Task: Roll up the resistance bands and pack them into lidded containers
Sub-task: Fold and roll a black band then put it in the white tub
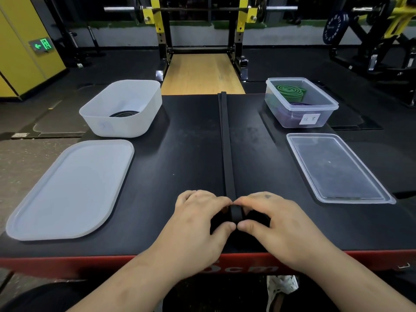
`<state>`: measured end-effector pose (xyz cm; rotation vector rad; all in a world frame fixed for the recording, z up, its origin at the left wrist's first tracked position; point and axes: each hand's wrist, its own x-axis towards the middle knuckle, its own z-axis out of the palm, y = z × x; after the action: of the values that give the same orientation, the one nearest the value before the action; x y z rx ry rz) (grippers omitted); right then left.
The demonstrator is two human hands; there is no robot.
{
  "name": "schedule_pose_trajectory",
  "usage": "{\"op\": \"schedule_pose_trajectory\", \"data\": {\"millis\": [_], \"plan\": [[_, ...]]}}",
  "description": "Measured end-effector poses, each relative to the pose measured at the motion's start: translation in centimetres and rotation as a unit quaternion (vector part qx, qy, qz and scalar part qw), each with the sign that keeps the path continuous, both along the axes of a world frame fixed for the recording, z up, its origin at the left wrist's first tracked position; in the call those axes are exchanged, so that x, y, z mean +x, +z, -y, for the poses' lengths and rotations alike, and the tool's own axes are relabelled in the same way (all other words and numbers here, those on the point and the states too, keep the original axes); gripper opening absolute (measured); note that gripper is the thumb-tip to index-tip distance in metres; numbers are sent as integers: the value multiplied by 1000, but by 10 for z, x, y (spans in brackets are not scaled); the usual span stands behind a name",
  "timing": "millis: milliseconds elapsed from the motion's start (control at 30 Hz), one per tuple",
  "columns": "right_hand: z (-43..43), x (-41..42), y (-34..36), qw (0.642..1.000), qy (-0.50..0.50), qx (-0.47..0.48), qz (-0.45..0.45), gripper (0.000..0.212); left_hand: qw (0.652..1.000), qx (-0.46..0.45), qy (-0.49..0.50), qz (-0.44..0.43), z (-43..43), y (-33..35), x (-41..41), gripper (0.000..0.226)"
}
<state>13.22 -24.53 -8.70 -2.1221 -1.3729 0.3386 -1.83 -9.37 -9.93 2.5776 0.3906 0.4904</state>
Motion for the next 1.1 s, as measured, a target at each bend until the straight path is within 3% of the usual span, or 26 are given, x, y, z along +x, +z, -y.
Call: {"op": "schedule_pose_trajectory", "data": {"millis": [100, 233, 333, 833, 1033, 1100], "plan": [[-4, 4, -1, 1000, 2, -9, 11, 34, 999, -30, 28, -24, -1, -2, 0, 42], [-5, 8, -3, 1000, -14, -1, 0, 40, 999, -24, 27, -28, -5, 2, 8, 31], [-3, 6, -1, 998, -45, 23, -33, 37, 998, -23, 29, -42, -8, 2, 12, 31], [-12, 12, 0, 999, -26, 22, -21, 34, 998, -39, 30, -34, -9, 2, 17, 37], [-16, 13, -2, 999, -40, 13, -23, 52, 999, -9, 30, -32, -14, 2, 25, 35], [-18, 17, -4, 999, -36, 8, -11, 49, 998, -33, 43, -43, -13, 1, 24, 43]]}}
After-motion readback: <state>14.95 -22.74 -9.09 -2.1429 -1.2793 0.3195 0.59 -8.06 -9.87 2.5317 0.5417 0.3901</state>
